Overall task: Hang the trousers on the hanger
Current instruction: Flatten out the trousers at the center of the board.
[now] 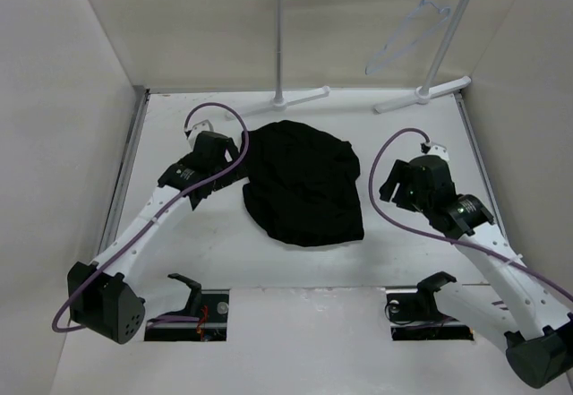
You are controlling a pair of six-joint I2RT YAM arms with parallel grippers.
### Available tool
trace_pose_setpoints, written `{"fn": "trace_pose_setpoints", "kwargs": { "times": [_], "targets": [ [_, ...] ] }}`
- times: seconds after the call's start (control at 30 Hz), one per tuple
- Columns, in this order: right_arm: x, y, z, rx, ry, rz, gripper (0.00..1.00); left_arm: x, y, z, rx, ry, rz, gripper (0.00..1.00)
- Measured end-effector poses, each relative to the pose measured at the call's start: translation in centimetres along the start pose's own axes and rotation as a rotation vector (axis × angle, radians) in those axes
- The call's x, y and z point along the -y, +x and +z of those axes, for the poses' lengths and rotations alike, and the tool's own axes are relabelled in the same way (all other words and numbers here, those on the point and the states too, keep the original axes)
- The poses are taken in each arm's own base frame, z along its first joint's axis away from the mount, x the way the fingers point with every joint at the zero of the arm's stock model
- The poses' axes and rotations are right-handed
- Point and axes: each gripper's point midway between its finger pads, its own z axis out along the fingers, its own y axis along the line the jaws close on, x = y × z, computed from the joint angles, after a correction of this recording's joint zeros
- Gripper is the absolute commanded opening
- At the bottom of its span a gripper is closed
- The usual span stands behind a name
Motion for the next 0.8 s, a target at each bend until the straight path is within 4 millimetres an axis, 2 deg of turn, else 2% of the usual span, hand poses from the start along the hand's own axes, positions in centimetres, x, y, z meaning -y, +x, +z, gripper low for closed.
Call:
{"fn": "trace_pose_setpoints", "kwargs": {
  "times": [0.07, 0.13, 0.23, 0.27, 0.33, 0.4, 0.47, 0.57, 0.67, 0.8],
  "targets": [
    [-0.3, -0.1, 0.1, 0.003, -0.010, -0.002, 0.68, 0.0, 0.0, 0.1, -0.006, 0.000, -0.005, 0.81],
    [-0.7, -0.4, 0.3, 0.010, -0.026, -0.001, 0.59, -0.1, -0.1, 0.2, -0.007, 0.005, -0.015, 0.81],
    [-1.3, -0.6, 0.6, 0.010, -0.049, -0.006, 0.24, -0.2, -0.5, 0.3, -0.007, 0.013, -0.035, 0.80],
    [-1.6, -0.6, 0.8, 0.008, -0.058, -0.008, 0.16, -0.2, -0.6, 0.4, -0.006, 0.018, -0.041, 0.79],
    [-2.1, -0.7, 1.2, -0.001, -0.071, -0.009, 0.08, -0.2, -0.9, 0.6, 0.001, 0.025, -0.053, 0.76],
    [-2.7, -0.9, 1.6, -0.013, -0.082, -0.011, 0.08, -0.3, -1.2, 0.7, 0.007, 0.029, -0.064, 0.72],
    [-3.5, -1.5, 2.2, -0.016, -0.094, -0.010, 0.14, -0.2, -1.6, 1.0, 0.017, 0.034, -0.076, 0.61],
    [-4.7, -2.7, 3.9, -0.007, -0.109, -0.004, 0.36, -0.3, -2.3, 2.0, 0.031, 0.030, -0.097, 0.51],
    [-5.6, -3.7, 6.3, -0.005, -0.115, 0.003, 0.51, -0.7, -2.8, 3.5, 0.033, 0.011, -0.116, 0.54],
    [-7.0, -4.6, 10.1, -0.017, -0.124, 0.009, 0.57, -1.2, -3.1, 5.8, 0.019, -0.014, -0.134, 0.68]
  ]
}}
